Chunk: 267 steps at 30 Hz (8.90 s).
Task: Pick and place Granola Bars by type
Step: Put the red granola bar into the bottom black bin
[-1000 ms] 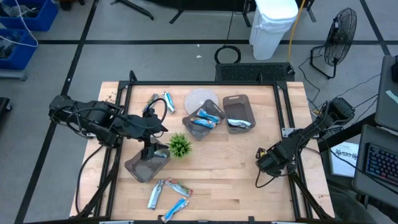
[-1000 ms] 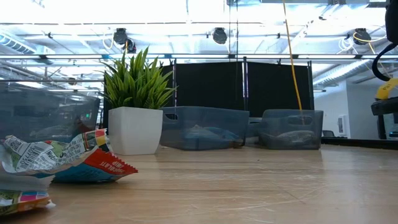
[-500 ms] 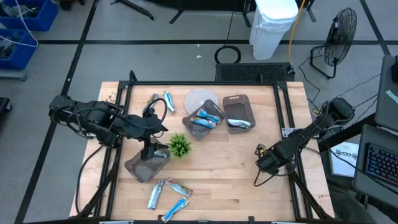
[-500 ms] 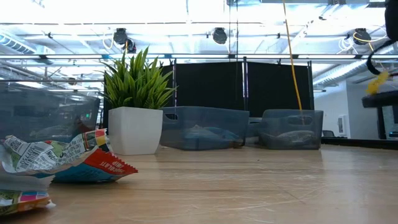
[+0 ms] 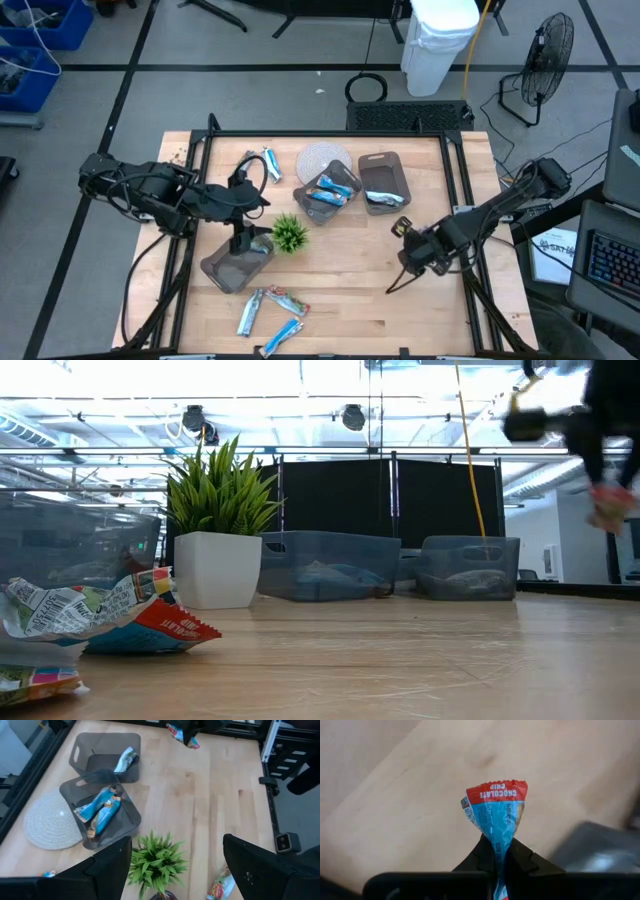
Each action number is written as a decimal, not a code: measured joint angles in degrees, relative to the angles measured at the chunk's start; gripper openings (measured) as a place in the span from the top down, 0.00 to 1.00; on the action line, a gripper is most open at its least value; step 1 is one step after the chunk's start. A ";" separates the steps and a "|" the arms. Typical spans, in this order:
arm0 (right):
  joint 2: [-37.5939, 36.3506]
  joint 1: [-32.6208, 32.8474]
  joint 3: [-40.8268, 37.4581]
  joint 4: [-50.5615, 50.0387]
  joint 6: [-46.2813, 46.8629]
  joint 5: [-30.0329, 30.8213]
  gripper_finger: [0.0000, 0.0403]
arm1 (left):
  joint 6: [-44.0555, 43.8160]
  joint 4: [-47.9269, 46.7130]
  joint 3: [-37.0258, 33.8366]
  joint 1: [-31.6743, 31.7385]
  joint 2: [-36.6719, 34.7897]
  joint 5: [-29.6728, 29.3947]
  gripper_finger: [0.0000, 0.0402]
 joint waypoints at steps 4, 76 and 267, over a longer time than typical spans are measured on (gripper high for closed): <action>-0.01 -2.54 6.44 -1.63 0.32 3.99 0.98 | -0.01 0.02 0.00 0.03 0.00 -0.42 0.23; 24.34 -30.50 57.99 58.33 20.71 -9.61 1.00 | 25.58 36.84 -0.04 17.56 -3.75 8.70 0.23; 8.86 -29.65 53.47 30.05 15.85 -5.19 0.35 | 5.41 28.44 -55.35 -5.29 -11.32 10.59 0.20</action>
